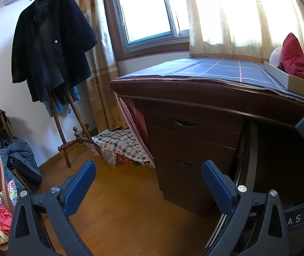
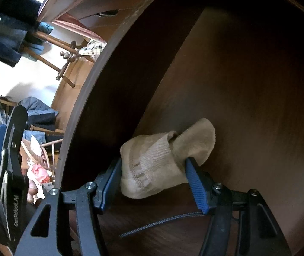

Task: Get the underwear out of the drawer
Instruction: 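Close the right gripper on the beige sock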

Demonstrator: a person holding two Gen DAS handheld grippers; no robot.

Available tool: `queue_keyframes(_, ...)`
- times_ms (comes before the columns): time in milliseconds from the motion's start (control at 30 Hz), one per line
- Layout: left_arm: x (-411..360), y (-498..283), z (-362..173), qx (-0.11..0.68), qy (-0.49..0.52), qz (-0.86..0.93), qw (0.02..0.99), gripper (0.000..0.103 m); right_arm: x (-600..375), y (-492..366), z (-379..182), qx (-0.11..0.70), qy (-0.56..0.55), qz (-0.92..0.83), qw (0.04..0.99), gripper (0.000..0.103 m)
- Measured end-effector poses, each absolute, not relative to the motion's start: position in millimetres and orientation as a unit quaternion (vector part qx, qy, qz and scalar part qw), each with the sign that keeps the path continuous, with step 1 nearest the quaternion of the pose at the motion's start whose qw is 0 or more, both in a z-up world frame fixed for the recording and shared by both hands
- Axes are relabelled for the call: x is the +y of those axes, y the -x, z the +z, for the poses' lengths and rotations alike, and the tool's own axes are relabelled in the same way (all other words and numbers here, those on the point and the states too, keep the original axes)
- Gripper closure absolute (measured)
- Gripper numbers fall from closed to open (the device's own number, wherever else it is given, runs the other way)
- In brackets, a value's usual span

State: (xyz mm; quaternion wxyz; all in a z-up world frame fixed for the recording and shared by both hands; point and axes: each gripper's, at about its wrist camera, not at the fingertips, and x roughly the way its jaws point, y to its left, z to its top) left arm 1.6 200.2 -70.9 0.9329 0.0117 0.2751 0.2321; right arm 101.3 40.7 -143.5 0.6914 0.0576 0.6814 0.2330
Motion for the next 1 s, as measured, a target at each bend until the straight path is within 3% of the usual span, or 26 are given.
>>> queue_keyframes(533, 201, -3, -71, 0.277, -0.007, 0.232, 0.932, 0.002, 52, -97, -145, 0.675, 0.015, 0.251, 0.694, 0.041)
queue_keyframes(1000, 198, -2, -73, 0.277, -0.009, 0.228, 0.933, 0.002, 58, -95, -145, 0.665, 0.024, 0.262, 0.699, 0.054)
